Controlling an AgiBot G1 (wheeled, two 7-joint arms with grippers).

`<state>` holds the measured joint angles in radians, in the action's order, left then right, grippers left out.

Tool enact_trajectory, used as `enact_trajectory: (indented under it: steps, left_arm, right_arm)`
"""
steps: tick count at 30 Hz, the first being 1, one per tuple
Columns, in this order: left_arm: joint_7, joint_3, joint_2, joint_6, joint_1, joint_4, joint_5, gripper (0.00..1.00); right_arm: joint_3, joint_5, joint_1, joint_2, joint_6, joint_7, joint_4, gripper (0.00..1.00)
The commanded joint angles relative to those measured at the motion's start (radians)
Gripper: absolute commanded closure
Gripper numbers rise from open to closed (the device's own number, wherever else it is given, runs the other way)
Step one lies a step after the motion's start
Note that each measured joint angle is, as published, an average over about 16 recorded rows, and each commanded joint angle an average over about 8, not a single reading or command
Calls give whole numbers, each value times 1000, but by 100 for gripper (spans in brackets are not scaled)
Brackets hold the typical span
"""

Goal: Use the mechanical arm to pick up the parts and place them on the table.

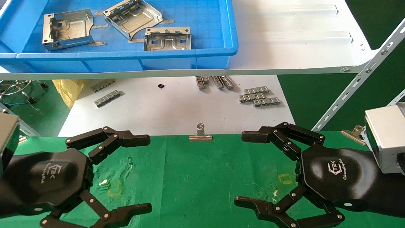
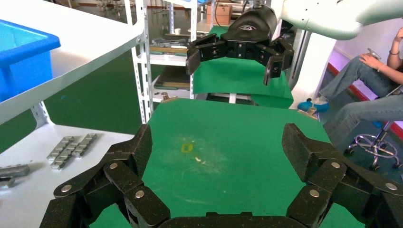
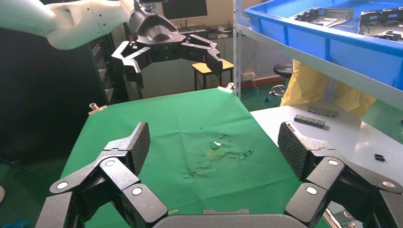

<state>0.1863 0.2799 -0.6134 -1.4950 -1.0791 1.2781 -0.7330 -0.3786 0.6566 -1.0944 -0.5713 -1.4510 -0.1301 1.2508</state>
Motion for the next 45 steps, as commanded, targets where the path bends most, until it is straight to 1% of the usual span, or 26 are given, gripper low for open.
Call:
enact_trajectory:
  steps: [1,2,4,10,11,45]
  left_arm:
    - [0,0,0,0,0,0,0,0]
    - [0,0,0,0,0,0,0,0]
    - [0,0,0,0,0,0,0,0]
    - [0,0,0,0,0,0,0,0]
    - [0,0,0,0,0,0,0,0]
    - [0,0,0,0,0,1,0,0]
  right_arm:
    - [0,0,0,0,0,0,0,0]
    - [0,0,0,0,0,0,0,0]
    - [0,0,0,0,0,0,0,21]
    - [0,0,0,0,0,0,0,96]
    - [0,0,0,0,0,0,0,100]
    - [0,0,0,0,0,0,0,100]
